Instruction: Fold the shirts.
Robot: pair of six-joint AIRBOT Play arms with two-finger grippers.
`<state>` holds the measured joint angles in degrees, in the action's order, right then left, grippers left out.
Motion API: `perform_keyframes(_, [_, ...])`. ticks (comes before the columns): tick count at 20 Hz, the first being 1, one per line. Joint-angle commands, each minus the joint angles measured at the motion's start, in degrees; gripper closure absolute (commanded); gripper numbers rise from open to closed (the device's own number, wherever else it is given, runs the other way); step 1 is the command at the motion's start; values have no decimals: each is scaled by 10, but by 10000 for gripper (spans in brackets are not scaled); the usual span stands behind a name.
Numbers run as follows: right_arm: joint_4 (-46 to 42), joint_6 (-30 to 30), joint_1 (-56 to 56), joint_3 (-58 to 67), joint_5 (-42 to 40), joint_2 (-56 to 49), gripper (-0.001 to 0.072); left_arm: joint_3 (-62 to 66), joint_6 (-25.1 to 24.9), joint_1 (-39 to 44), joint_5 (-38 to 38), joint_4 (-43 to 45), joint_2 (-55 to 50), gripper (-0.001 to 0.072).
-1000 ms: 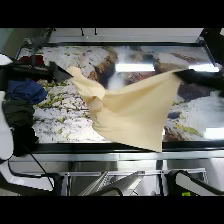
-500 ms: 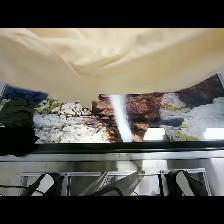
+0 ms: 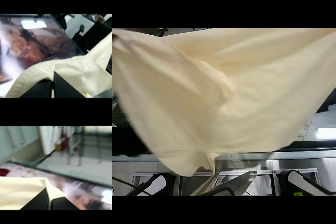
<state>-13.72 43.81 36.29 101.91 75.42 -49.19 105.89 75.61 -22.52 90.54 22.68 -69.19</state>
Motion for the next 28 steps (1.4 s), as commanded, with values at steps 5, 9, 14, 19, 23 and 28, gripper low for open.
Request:
perform_keyframes(5, [-140, -5, -170, -206, -111, -276, 694, -145, -33, 163, -182, 203, -273, 694])
perform_keyframes(9, [-79, -6, -171, -194, -146, -415, 694, -71, -32, 168, -183, 191, -428, 694])
perform_keyframes(14, [-43, 6, -163, -120, -131, -464, 694, 72, 15, 172, -168, 199, -498, 694])
perform_keyframes(19, [-182, 76, -146, -122, -46, -411, 695, 119, 25, 161, -119, 209, -499, 694])
perform_keyframes(23, [-242, 86, -144, -158, -32, -351, 695, 119, 24, 167, -110, 282, -475, 695])
perform_keyframes(28, [-252, 72, -143, -279, -36, -313, 695, 57, 29, 189, -72, 427, -445, 694])
